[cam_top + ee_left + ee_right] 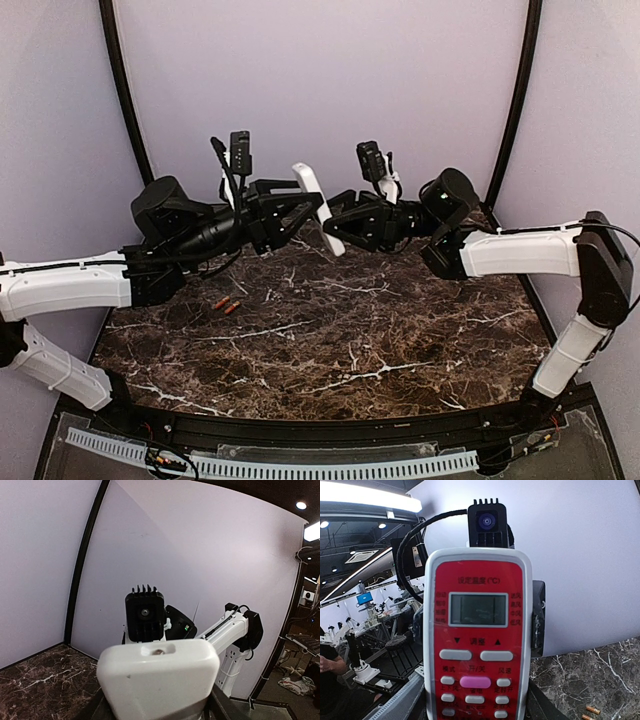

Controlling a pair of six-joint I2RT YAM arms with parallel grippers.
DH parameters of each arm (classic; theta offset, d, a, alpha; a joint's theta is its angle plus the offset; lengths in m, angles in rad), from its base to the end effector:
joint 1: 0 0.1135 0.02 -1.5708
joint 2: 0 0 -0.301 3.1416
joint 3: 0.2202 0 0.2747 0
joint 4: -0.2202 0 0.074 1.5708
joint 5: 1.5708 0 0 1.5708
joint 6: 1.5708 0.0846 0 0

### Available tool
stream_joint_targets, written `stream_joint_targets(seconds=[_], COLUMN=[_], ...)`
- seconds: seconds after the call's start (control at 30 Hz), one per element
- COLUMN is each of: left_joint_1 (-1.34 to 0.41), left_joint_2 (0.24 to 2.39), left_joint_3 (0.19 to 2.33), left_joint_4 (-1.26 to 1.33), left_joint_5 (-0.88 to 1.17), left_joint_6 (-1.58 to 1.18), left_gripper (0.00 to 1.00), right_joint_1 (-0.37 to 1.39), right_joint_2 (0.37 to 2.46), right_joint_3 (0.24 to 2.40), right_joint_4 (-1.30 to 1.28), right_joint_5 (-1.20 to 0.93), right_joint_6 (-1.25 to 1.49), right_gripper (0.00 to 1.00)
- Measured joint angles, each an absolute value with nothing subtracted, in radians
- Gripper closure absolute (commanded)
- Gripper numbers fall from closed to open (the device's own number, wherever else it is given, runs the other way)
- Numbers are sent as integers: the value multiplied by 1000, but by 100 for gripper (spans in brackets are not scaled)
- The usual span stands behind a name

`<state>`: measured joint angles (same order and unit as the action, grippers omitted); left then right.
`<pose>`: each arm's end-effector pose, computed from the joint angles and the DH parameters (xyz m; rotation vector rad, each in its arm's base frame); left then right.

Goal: Load the batteries into the remote control
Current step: Pass from the right arm to the left

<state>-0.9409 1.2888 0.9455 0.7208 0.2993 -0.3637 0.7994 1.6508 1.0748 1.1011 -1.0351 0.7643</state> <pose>0.1877 -0.2998 0.4260 0.6409 1.1537 -1.3058 0.2288 0.3396 0.3766 -1.1244 1.0990 1.8194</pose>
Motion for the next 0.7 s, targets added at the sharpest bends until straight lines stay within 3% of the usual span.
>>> stream_joint_targets(seconds=[0.17, 0.3, 0.53, 0.7], left_joint_1=[-941, -941, -941, -941], left_joint_2=[1294, 1294, 1277, 1272], left_joint_3=[945, 946, 952, 1008], left_joint_4=[728, 715, 520, 287], left_joint_5=[302, 299, 263, 200], left_joint_6=[-370, -364, -307, -253], left_gripper=[57, 62, 64, 66], right_joint_1=[797, 791, 742, 701], right_joint_2=[1652, 1649, 1570, 1410], right_joint_3=[1075, 1073, 1014, 958], right_joint_4=[1101, 1070, 801, 505], right_joint_5=[-1035, -1034, -978, -827], right_joint_6=[764, 741, 588, 411], right_gripper=[38, 3, 1, 1])
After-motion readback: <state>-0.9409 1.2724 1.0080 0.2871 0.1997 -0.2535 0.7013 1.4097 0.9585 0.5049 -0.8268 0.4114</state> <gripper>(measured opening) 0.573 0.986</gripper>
